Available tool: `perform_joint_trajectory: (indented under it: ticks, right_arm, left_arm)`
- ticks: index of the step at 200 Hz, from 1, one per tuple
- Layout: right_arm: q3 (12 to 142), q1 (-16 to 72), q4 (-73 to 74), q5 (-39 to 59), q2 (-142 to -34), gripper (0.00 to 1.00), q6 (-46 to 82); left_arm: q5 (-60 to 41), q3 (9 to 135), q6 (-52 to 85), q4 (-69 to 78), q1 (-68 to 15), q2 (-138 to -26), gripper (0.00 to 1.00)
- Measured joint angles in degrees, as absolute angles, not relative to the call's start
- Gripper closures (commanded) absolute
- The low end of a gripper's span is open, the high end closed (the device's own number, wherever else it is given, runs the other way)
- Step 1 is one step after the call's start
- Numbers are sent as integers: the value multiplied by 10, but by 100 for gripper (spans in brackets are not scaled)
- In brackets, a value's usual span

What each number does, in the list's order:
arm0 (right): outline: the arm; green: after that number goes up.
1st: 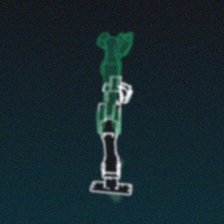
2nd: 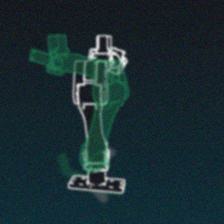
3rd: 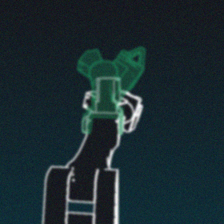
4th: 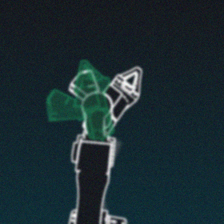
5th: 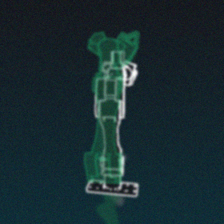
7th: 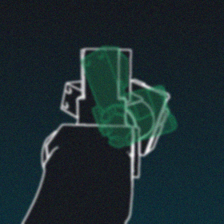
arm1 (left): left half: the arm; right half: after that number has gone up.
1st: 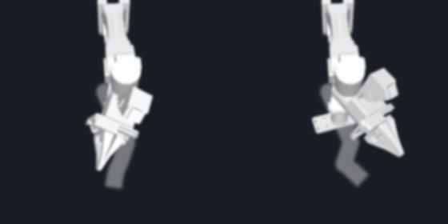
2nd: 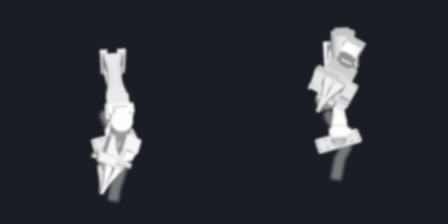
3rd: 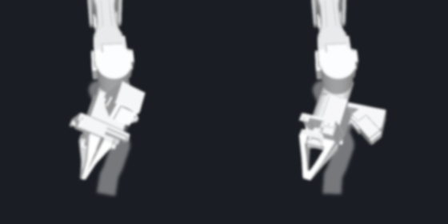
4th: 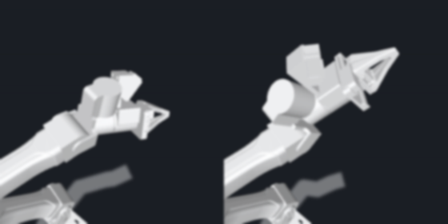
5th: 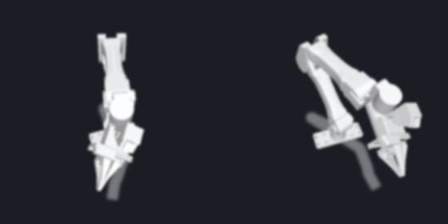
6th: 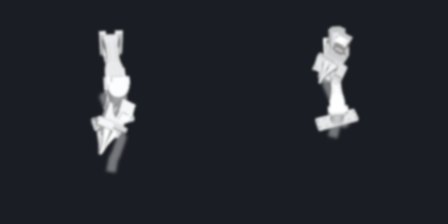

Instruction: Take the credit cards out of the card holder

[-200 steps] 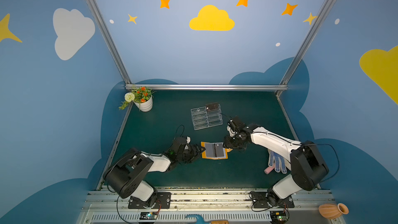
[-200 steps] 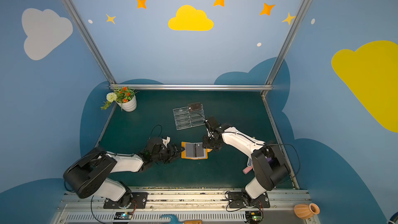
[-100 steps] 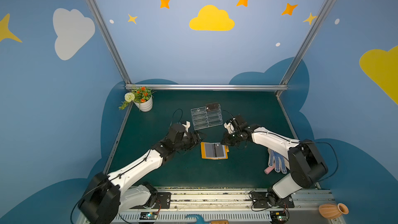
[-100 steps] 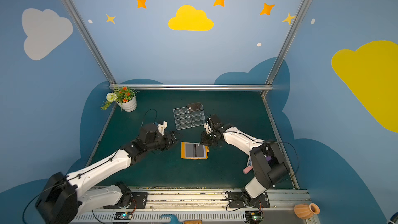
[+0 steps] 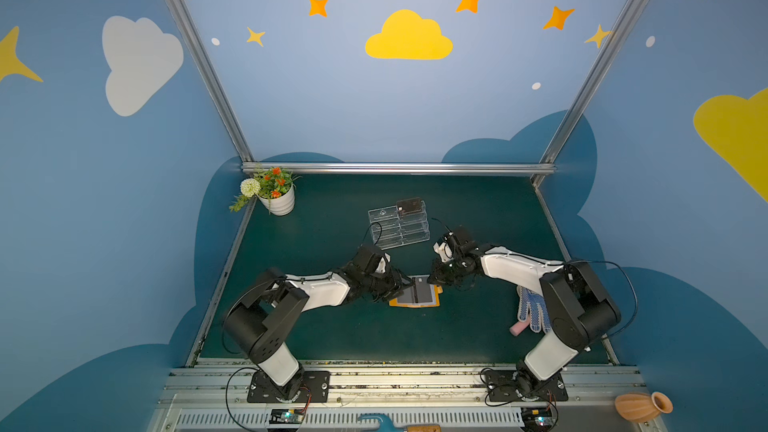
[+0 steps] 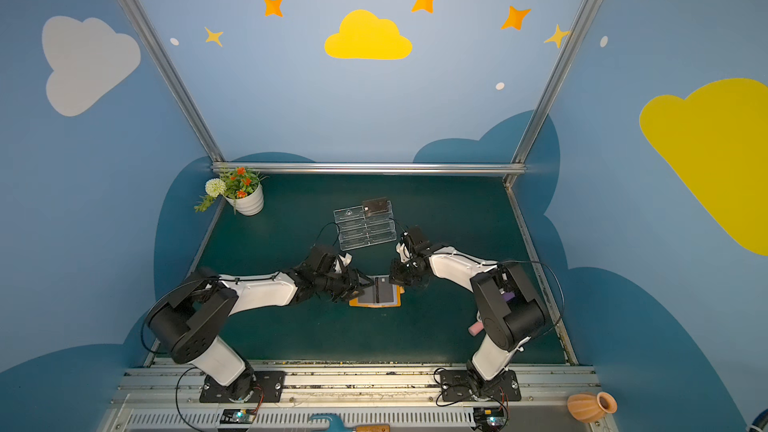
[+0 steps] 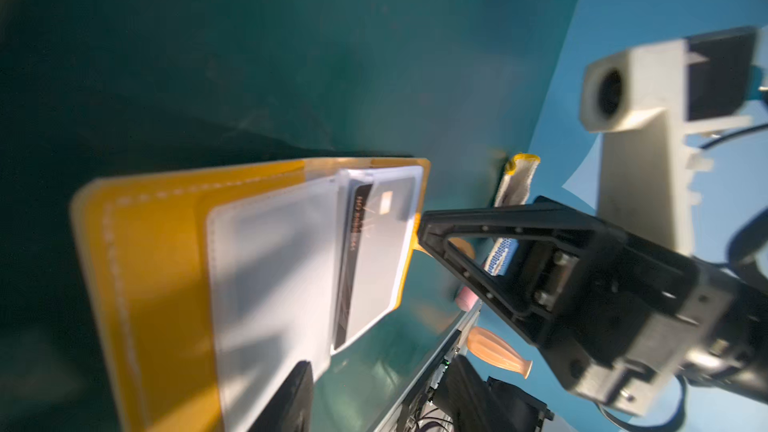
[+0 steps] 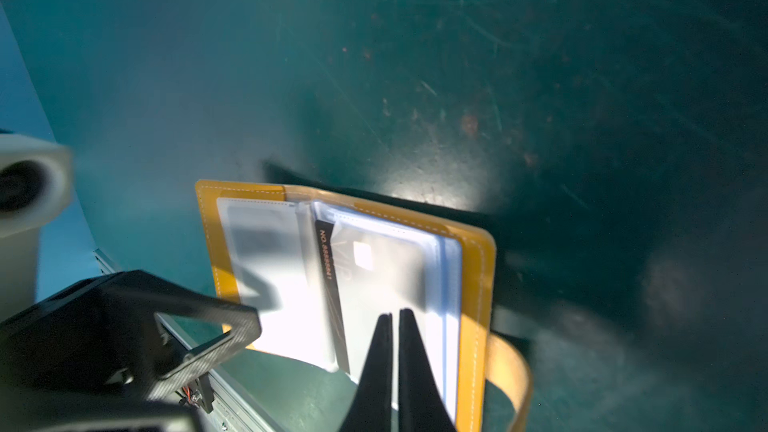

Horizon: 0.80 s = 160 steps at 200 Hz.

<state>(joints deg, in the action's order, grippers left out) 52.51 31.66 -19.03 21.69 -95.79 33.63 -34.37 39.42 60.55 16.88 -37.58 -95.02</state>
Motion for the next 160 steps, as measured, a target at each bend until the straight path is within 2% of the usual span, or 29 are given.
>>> perform_joint_trajectory:
  ticks: [81, 124, 160]
  right_arm:
    - [501, 316, -180, 211, -958, 100, 336]
    - [496, 316, -169, 217, -958, 100, 336]
    - [495, 318, -160, 221, -960, 100, 336]
  left_arm:
    - [-342, 399, 618, 211, -384, -992, 50]
    - [-338, 402, 620, 228, -389, -1006, 56]
    - [-338, 401, 627, 261, -391, -1022, 57]
